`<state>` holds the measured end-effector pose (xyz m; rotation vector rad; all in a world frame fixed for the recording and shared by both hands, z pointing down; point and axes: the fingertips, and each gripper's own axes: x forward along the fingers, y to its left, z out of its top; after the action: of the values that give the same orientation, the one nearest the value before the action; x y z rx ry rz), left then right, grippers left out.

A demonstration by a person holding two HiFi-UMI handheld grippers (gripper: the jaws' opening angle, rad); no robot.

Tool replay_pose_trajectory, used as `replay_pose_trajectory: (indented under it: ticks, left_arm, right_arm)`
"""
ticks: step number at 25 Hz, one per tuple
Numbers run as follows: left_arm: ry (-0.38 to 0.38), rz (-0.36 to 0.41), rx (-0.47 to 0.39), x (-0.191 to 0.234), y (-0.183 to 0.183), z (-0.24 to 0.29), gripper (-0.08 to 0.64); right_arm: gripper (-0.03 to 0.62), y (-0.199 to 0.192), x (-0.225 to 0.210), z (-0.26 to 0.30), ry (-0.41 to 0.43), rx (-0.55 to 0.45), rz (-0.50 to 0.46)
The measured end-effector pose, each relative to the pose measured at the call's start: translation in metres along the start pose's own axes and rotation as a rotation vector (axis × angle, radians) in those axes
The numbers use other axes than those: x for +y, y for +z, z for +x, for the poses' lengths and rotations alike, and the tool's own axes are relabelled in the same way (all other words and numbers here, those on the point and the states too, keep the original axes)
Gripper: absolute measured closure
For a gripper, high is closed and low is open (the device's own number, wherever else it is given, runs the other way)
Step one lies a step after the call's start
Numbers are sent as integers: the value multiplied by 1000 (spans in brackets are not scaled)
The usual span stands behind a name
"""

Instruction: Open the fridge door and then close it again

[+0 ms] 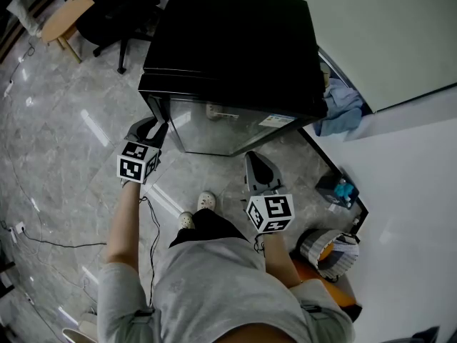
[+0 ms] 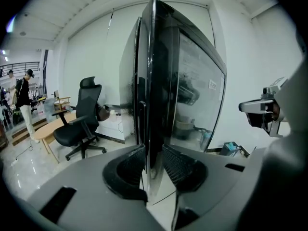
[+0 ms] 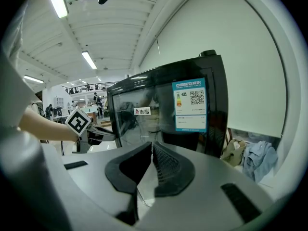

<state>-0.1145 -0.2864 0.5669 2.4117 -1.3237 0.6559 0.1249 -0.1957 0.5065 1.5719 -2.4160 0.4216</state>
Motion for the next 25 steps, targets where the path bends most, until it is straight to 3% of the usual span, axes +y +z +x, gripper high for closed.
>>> replay_pose_trajectory:
  ticks: [5,8,16,25]
  left_arm:
    - [65,-36,-43,6,-6,-9,453]
    - [94,-42,-60,1,-10,-21,515]
    - [30,-26,-110,-41,-3,-57,546]
    - [-31,-2,-244,-83,22,-105,546]
  right_arm:
    - [568,4,4,-5,-7,-13,-1]
    - [568,7,7,-8,-8,-25,-6]
    - [568,18,16,-24,-22,-60,-15]
    - [568,30,26,-52,-59,-111,-23]
